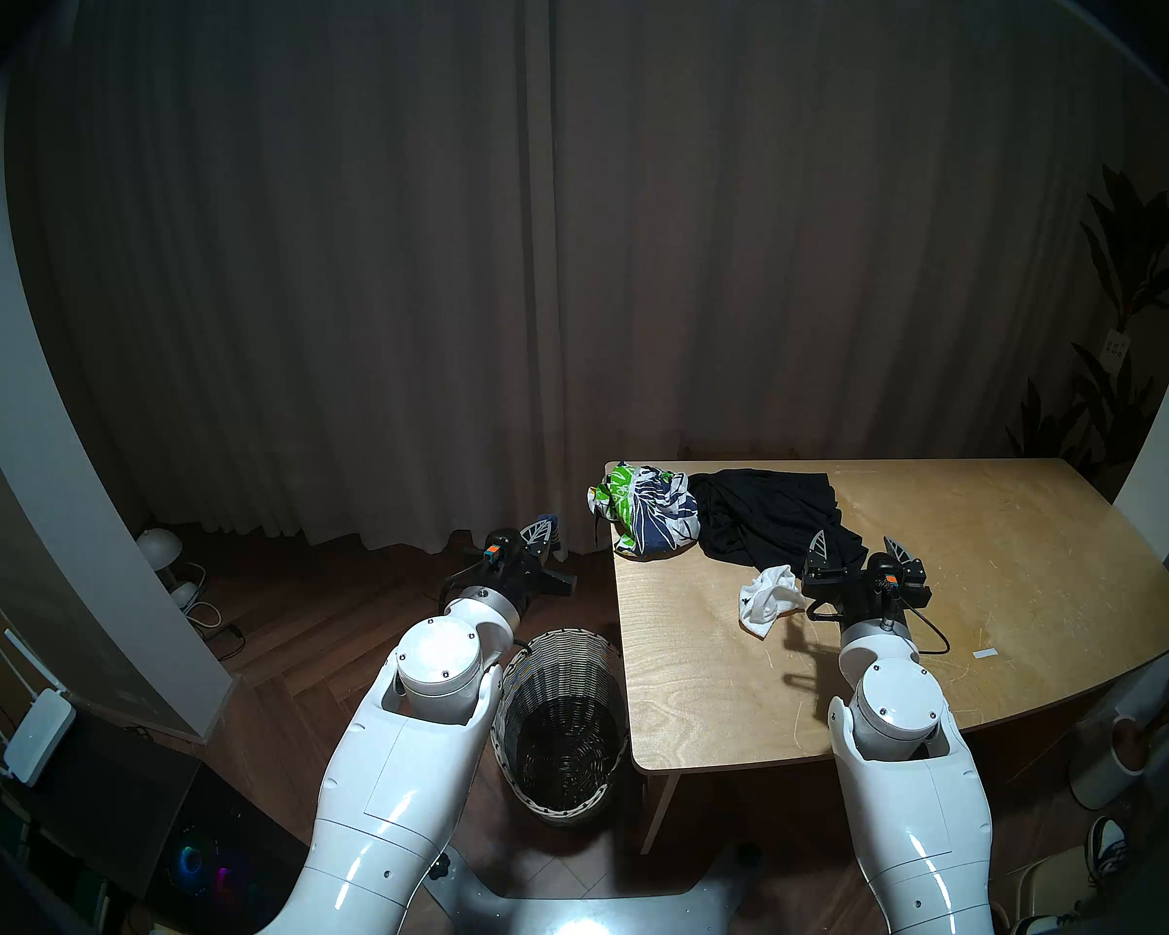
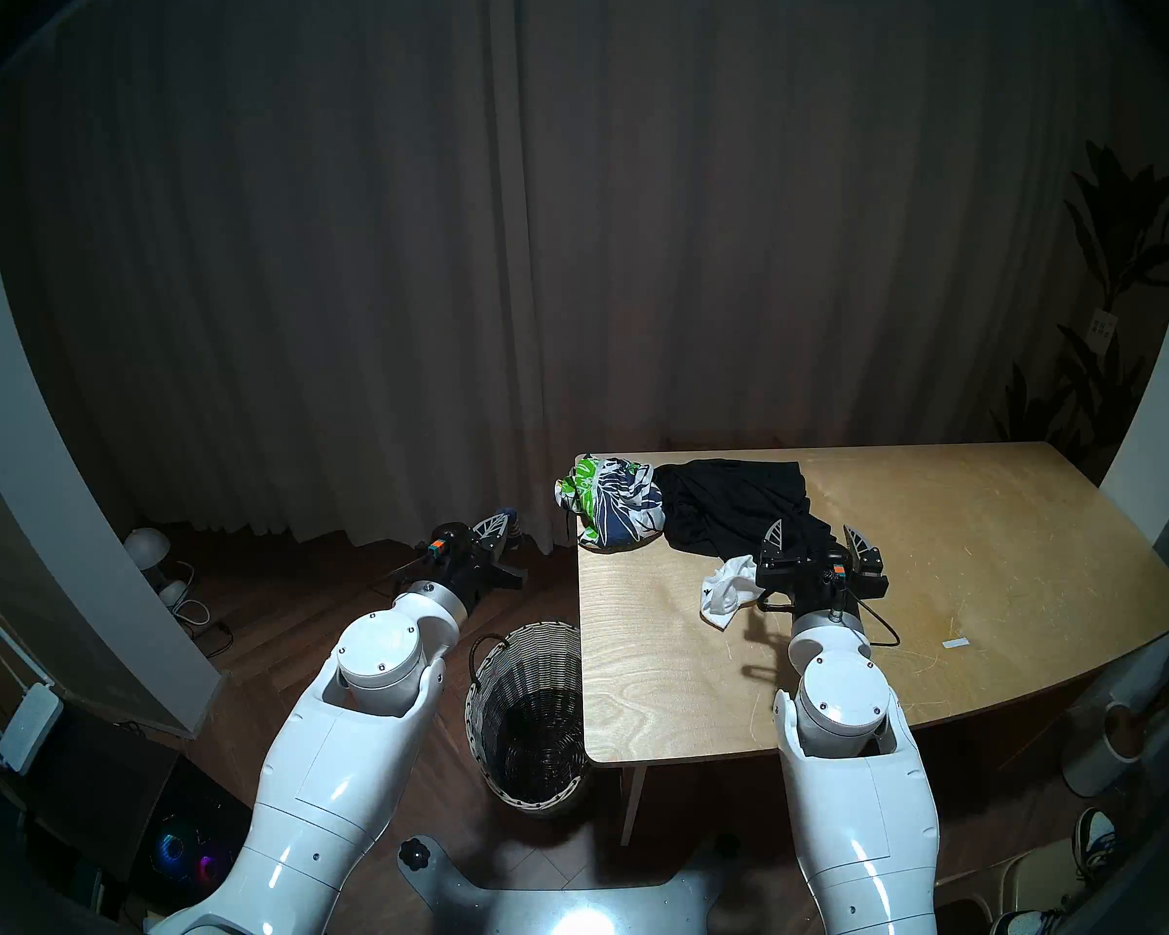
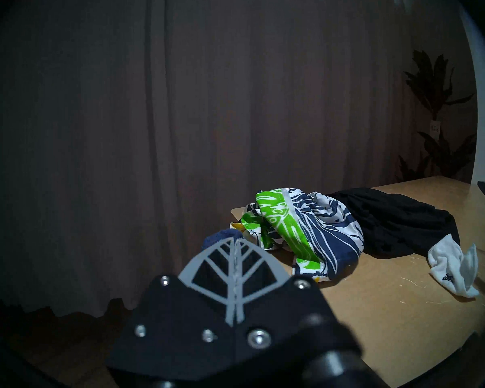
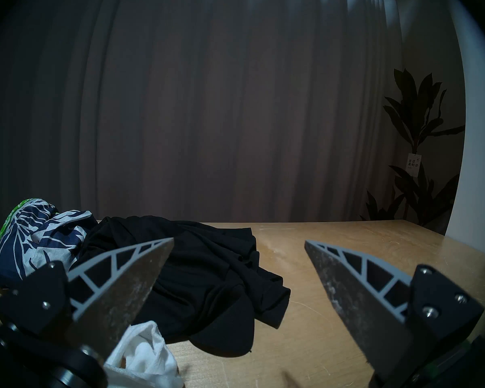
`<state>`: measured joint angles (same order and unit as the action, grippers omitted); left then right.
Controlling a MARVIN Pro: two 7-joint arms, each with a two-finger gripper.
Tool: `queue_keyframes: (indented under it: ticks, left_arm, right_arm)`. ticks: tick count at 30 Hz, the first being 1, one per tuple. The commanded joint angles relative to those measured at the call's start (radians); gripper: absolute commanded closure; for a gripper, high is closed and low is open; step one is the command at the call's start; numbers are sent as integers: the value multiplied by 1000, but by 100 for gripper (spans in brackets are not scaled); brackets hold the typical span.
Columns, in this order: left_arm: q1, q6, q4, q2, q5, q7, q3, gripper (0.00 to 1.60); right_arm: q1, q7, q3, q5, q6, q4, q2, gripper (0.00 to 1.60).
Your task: Toss clothes into the laundry hamper
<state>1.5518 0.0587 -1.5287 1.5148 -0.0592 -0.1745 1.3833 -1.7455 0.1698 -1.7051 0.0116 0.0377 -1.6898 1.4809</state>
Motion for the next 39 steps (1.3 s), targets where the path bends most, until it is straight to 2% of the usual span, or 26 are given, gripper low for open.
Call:
queue_keyframes:
  ticks: [1,8,13,20,33,34,35,36,38,39]
  left_arm:
    - [-8,16,-1,23,-22,-24,-22,160]
    - [-74,-10,116,0,12,31,17,160]
    - [-86,-15,129,2,-7,28,43,160]
    - [-78,-26,144,7,-11,18,38,160]
    - [-58,-32,148,-20,-22,-5,52,160]
    - [-57,-32,147,-21,-21,-7,51,149]
    - [-55,-32,146,-23,-20,-8,49,132]
    - [-54,-32,145,-24,-19,-9,48,73]
    - [-53,-35,144,-26,-16,-9,45,0]
    - [-53,-35,144,-26,-15,-9,45,0]
  right_arm:
    - [6,2,0,2,13,-23,-2,0]
    - [6,4,2,-1,12,-22,-5,0]
    - [6,6,3,-2,12,-22,-6,0]
    - [5,9,5,-4,12,-23,-9,0]
    - [4,13,9,-8,13,-23,-14,0]
    - [4,14,9,-9,13,-23,-14,0]
    - [4,14,10,-9,13,-23,-15,0]
    - [4,14,10,-9,13,-23,-15,0]
    - [4,15,11,-10,13,-23,-16,0]
    - [4,15,11,-10,13,-23,-16,0]
